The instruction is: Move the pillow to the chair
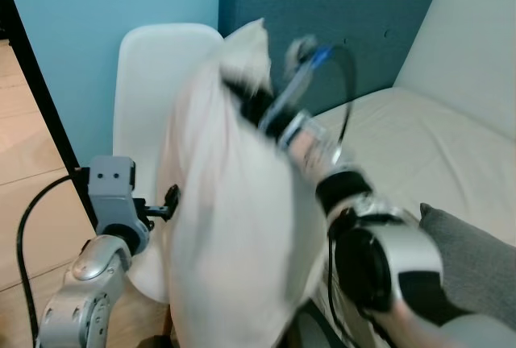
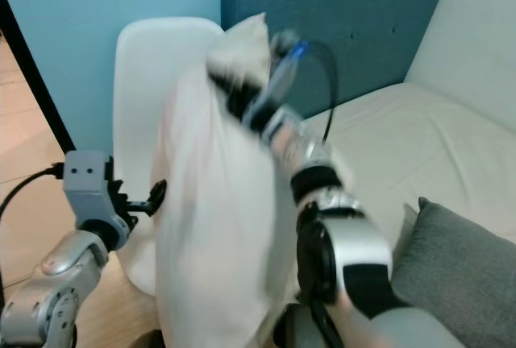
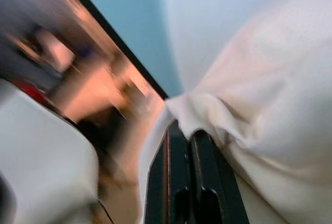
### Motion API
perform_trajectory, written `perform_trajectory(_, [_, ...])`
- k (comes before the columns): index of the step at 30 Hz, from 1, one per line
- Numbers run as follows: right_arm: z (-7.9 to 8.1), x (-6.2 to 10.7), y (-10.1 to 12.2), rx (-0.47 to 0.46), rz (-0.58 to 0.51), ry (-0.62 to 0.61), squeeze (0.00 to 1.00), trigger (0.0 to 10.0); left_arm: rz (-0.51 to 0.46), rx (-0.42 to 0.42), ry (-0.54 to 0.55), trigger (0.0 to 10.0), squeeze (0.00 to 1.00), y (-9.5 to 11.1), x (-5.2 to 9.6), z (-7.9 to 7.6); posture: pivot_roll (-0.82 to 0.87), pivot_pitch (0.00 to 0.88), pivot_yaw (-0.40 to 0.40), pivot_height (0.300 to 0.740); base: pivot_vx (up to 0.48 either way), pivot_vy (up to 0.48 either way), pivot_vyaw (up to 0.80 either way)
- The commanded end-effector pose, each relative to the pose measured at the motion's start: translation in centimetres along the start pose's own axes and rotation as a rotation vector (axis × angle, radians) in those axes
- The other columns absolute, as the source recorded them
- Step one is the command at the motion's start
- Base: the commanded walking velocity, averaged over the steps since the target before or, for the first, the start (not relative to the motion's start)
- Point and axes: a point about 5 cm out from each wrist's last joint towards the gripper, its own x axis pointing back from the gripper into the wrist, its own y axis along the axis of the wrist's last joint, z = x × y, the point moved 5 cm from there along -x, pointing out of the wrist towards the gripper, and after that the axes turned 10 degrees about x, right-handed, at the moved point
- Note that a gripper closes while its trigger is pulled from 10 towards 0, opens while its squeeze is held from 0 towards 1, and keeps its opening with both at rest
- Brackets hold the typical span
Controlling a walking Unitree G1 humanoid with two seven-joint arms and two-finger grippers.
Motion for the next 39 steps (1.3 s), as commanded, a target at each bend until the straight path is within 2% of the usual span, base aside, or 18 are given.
perform_trajectory(1, [-4.4, 1.8, -1.8, 0.102, 0.149, -0.245, 0.00, 10.0, 0.021, -0.007, 0.005, 10.0, 0.00, -0.6, 0.2, -0.1, 0.03, 0.033, -0.120, 0.571, 0.000, 0.000, 0.00])
perform_trajectory(3, [-5.3, 2.4, -2.7, 0.105, 0.190, -0.285, 0.00, 10.0, 0.022, -0.008, 0.004, 10.0, 0.00, -0.7, 0.2, -0.1, 0.03, 0.033, -0.120, 0.571, 0.000, 0.000, 0.00])
perform_trajectory(14, [-6.8, 3.9, -5.0, 0.087, 0.281, -0.327, 0.00, 10.0, 0.037, -0.016, -0.022, 10.0, 0.00, -1.1, -0.2, -0.9, 0.02, 0.029, -0.118, 0.571, 0.000, 0.000, 0.00])
perform_trajectory(16, [-7.3, 4.5, -6.2, 0.125, 0.331, -0.333, 0.00, 10.0, 0.036, 0.089, -0.045, 10.0, 0.00, -1.0, -0.2, -1.5, 0.02, 0.029, -0.119, 0.571, 0.000, 0.000, 0.00])
perform_trajectory(17, [-7.7, 4.9, -6.6, 0.144, 0.352, -0.342, 0.00, 10.0, 0.057, 0.188, -0.073, 10.0, 0.00, -1.2, -0.1, -2.0, 0.02, 0.029, -0.119, 0.571, 0.000, 0.000, 0.00])
perform_trajectory(18, [-7.7, 4.9, -6.6, 0.144, 0.352, -0.342, 0.00, 10.0, 0.057, 0.188, -0.073, 10.0, 0.00, -1.2, -0.1, -2.0, 0.02, 0.029, -0.119, 0.571, 0.000, 0.000, 0.00])
perform_trajectory(20, [-8.5, 5.6, -7.2, 0.189, 0.389, -0.363, 0.00, 10.0, 0.110, 0.301, -0.131, 10.0, 0.00, -1.9, 0.2, -2.7, 0.02, 0.028, -0.120, 0.571, 0.000, 0.000, 0.00])
perform_trajectory(21, [-8.5, 5.6, -7.2, 0.189, 0.389, -0.363, 0.00, 10.0, 0.110, 0.301, -0.131, 10.0, 0.00, -1.9, 0.2, -2.7, 0.02, 0.028, -0.120, 0.571, 0.000, 0.000, 0.00])
perform_trajectory(22, [-9.4, 6.5, -7.7, 0.251, 0.432, -0.388, 0.00, 10.0, 0.137, 0.329, -0.154, 10.0, 0.00, -2.2, 0.4, -3.0, 0.02, 0.029, -0.120, 0.571, 0.000, 0.000, 0.00])
perform_trajectory(24, [-9.4, 6.5, -7.7, 0.251, 0.432, -0.388, 0.00, 10.0, 0.137, 0.329, -0.154, 10.0, 0.00, -2.2, 0.4, -3.0, 0.02, 0.029, -0.120, 0.571, 0.000, 0.000, 0.00])
perform_trajectory(26, [-11.4, 8.9, -9.4, 0.293, 0.513, -0.437, 0.00, 10.0, 0.168, 0.317, -0.163, 10.0, 0.00, -2.9, 0.6, -3.3, 0.02, 0.026, -0.117, 0.571, 0.000, 0.000, 0.00])
perform_trajectory(27, [-11.4, 8.9, -9.4, 0.293, 0.513, -0.437, 0.00, 10.0, 0.168, 0.317, -0.163, 10.0, 0.00, -2.9, 0.6, -3.3, 0.02, 0.026, -0.117, 0.571, 0.000, 0.000, 0.00])
perform_trajectory(29, [-11.7, 10.0, -10.8, 0.193, 0.516, -0.436, 0.00, 10.0, 0.181, 0.308, -0.167, 10.0, 0.00, -3.3, 0.6, -3.5, 0.00, 0.029, -0.110, 0.571, 0.000, 0.000, 0.00])
perform_trajectory(32, [-11.2, 10.0, -11.5, 0.084, 0.484, -0.408, 0.00, 10.0, 0.186, 0.327, -0.179, 10.0, 0.00, -3.3, 0.4, -3.8, -0.01, 0.030, -0.107, 0.571, 0.000, 0.000, 0.00])
perform_trajectory(33, [-11.2, 10.0, -11.5, 0.084, 0.484, -0.408, 0.00, 10.0, 0.186, 0.327, -0.179, 10.0, 0.00, -3.3, 0.4, -3.8, -0.01, 0.030, -0.107, 0.571, 0.000, 0.000, 0.00])
perform_trajectory(34, [-10.4, 9.7, -12.2, 0.017, 0.476, -0.367, 0.04, 10.0, 0.191, 0.385, -0.210, 10.0, 0.00, -3.0, 0.3, -4.5, -0.01, 0.029, -0.106, 0.571, 0.000, 0.000, 0.00])
perform_trajectory(37, [-10.0, 9.6, -12.5, 0.011, 0.484, -0.344, 0.05, 10.0, 0.195, 0.420, -0.229, 10.0, 0.00, -2.8, 0.2, -4.8, 0.00, 0.029, -0.103, 0.571, 0.000, 0.000, 0.00])
perform_trajectory(39, [-9.2, 9.2, -13.0, 0.004, 0.496, -0.288, 0.05, 10.0, 0.251, 0.450, -0.306, 10.0, 0.00, -3.0, 0.8, -6.1, 0.00, 0.030, -0.102, 0.571, 0.000, 0.000, 0.00])
